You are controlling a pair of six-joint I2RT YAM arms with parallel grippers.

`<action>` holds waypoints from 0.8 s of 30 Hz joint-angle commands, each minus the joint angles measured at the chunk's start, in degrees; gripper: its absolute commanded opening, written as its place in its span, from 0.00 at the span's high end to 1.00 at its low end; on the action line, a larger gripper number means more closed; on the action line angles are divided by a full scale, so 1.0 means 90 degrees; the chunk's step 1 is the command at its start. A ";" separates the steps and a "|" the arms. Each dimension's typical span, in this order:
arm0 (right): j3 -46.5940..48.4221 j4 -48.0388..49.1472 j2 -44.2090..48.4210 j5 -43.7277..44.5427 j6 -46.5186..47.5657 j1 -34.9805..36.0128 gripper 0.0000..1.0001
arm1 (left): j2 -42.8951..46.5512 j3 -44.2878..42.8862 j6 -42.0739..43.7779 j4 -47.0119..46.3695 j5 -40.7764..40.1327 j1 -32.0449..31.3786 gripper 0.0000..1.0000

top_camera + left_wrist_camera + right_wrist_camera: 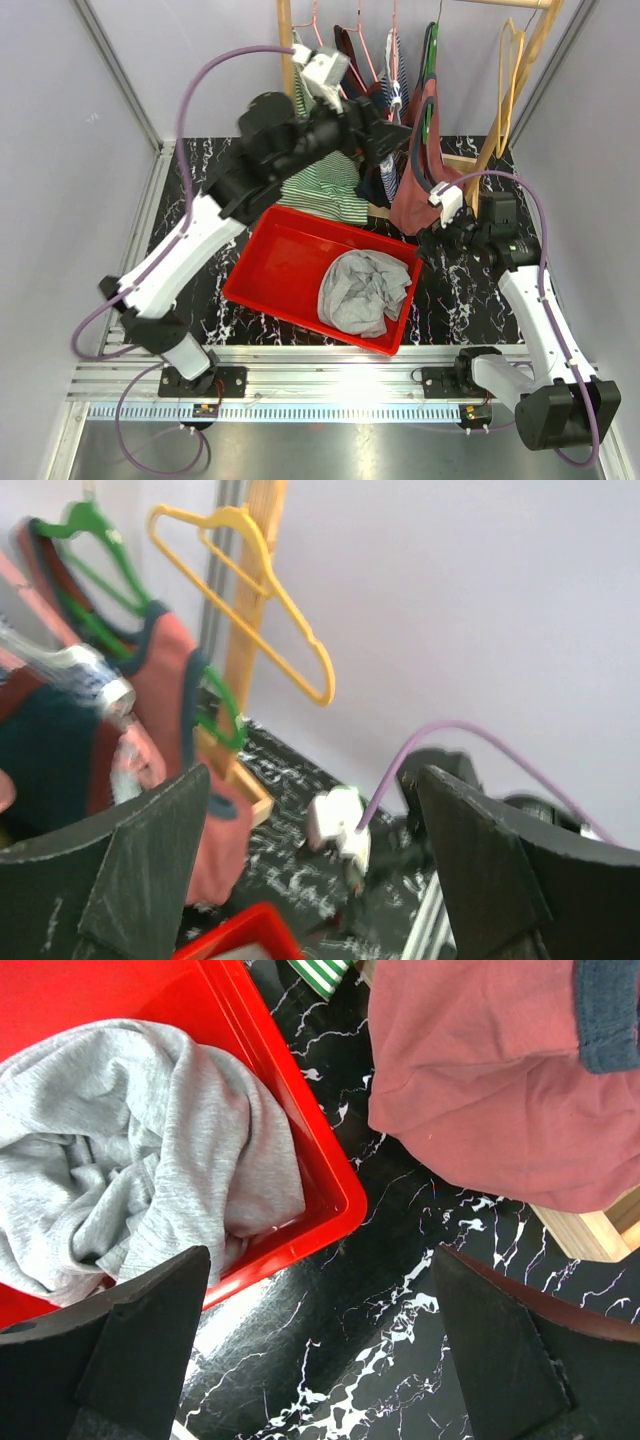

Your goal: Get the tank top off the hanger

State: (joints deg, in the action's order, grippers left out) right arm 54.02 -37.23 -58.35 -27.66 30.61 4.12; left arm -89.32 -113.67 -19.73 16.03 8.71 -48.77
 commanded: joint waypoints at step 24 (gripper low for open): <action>-0.0143 0.0260 0.0389 0.0134 0.0095 -0.0018 0.00 | -0.3132 -0.3073 0.0053 0.0280 -0.1768 -0.0450 0.37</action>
State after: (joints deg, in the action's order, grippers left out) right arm 52.80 -37.06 -55.96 -26.41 31.05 4.12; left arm -116.31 -138.80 -20.95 22.55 -3.92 -52.73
